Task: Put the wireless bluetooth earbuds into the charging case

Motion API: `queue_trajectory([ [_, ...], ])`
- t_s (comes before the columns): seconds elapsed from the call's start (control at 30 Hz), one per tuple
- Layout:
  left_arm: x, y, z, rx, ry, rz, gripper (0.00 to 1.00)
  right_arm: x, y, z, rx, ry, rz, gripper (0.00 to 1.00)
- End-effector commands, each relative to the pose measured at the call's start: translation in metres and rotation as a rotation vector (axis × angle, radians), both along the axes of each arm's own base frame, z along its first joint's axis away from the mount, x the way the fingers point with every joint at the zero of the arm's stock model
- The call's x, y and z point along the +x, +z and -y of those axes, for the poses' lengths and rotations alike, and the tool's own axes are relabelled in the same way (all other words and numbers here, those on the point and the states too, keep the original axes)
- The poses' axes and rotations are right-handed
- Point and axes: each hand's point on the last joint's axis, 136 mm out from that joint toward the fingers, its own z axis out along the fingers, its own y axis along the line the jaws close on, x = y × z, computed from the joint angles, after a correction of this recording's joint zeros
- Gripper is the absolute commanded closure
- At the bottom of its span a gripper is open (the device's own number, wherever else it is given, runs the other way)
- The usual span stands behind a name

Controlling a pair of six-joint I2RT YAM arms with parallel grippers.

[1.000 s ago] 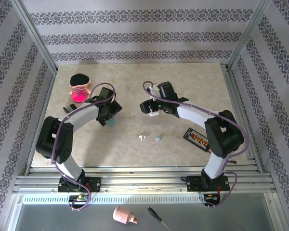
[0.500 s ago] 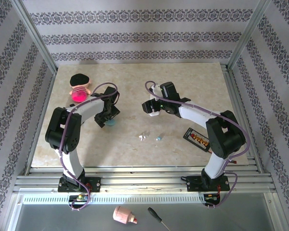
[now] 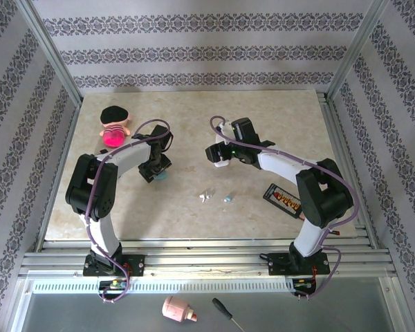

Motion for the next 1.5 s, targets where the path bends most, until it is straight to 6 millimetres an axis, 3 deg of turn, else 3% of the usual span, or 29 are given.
queue_trajectory([
  [0.0,-0.002,0.003,0.009,-0.01,-0.025,-0.008,0.41,0.0,0.013,0.003,0.036,-0.011,0.015,0.19],
  [0.17,0.004,0.0,0.015,-0.019,-0.095,-0.005,0.45,0.001,0.015,0.006,0.046,-0.016,0.014,0.19],
  [0.3,0.012,0.004,0.033,-0.017,-0.303,-0.038,0.43,0.001,0.018,0.008,0.053,-0.022,0.014,0.19],
  [0.47,0.005,0.013,0.06,0.042,-0.613,-0.097,0.41,0.005,0.024,0.021,0.043,-0.052,0.032,0.19],
  [0.53,-0.005,0.013,0.078,0.009,-0.748,-0.135,0.4,0.007,0.027,0.028,0.044,-0.066,0.038,0.19],
  [0.7,-0.027,0.012,0.102,0.029,-0.958,-0.235,0.41,0.008,0.032,0.042,0.047,-0.099,0.046,0.19],
  [0.8,-0.025,0.016,0.104,0.04,-0.947,-0.234,0.39,0.007,0.036,0.051,0.049,-0.117,0.053,0.19],
  [0.9,-0.012,0.029,0.103,0.073,-0.881,-0.151,0.3,0.004,0.038,0.056,0.049,-0.127,0.057,0.19],
  [1.0,0.002,0.045,0.107,0.083,-0.814,-0.029,0.15,0.001,0.04,0.059,0.054,-0.128,0.059,0.19],
  [1.1,0.013,0.055,0.095,0.145,-0.708,0.045,0.11,0.001,0.037,0.06,0.053,-0.132,0.054,0.19],
  [1.27,0.027,0.05,0.089,0.166,-0.558,0.132,0.18,0.0,0.036,0.059,0.06,-0.129,0.049,0.19],
  [1.47,0.033,0.03,0.095,0.14,-0.479,0.121,0.29,0.0,0.039,0.062,0.057,-0.131,0.057,0.19],
])
